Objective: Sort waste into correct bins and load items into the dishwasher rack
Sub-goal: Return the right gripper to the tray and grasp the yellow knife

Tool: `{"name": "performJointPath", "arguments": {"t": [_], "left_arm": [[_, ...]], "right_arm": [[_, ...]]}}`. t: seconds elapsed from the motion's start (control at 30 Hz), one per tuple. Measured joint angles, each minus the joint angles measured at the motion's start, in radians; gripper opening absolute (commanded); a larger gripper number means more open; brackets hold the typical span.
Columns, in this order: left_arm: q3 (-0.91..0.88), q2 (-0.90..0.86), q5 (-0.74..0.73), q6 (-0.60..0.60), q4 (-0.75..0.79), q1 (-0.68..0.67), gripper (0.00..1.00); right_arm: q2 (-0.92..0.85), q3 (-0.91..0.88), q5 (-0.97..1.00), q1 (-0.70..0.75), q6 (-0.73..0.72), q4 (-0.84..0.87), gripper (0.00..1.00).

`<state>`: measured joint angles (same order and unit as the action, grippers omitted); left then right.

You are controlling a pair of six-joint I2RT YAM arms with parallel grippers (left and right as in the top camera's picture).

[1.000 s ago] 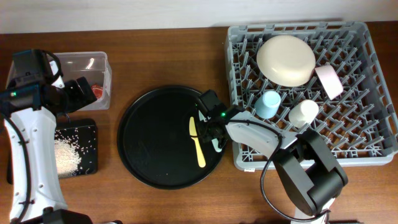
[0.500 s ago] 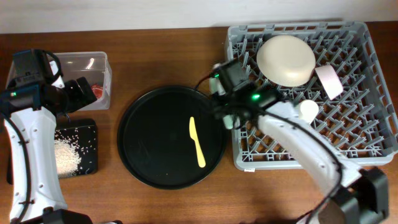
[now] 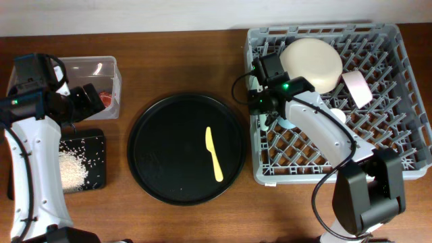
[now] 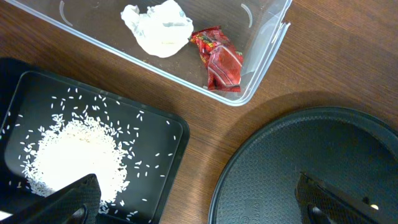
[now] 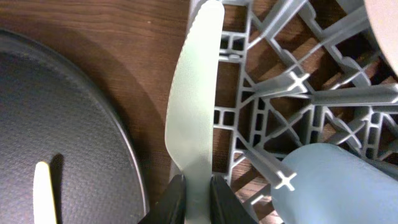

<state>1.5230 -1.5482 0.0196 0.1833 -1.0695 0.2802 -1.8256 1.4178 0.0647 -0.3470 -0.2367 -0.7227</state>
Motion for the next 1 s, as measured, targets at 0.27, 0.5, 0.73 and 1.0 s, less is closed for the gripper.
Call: {"name": "performJointPath", "arguments": {"t": [0.27, 0.5, 0.73, 1.0], "left_arm": [[0.0, 0.0, 0.0, 0.0, 0.0, 0.0, 0.99], [0.0, 0.0, 0.0, 0.0, 0.0, 0.0, 0.99], [0.0, 0.0, 0.0, 0.0, 0.0, 0.0, 0.99], [0.0, 0.0, 0.0, 0.0, 0.001, 0.0, 0.99]], "right_arm": [[-0.003, 0.0, 0.026, 0.034, -0.004, -0.003, 0.45], [-0.001, 0.018, 0.024, 0.034, 0.009, -0.047, 0.51], [0.22, 0.188, -0.085, -0.05, 0.012, -0.307, 0.49], [0.137, 0.007, -0.162, -0.306, -0.085, -0.067, 0.49]]}}
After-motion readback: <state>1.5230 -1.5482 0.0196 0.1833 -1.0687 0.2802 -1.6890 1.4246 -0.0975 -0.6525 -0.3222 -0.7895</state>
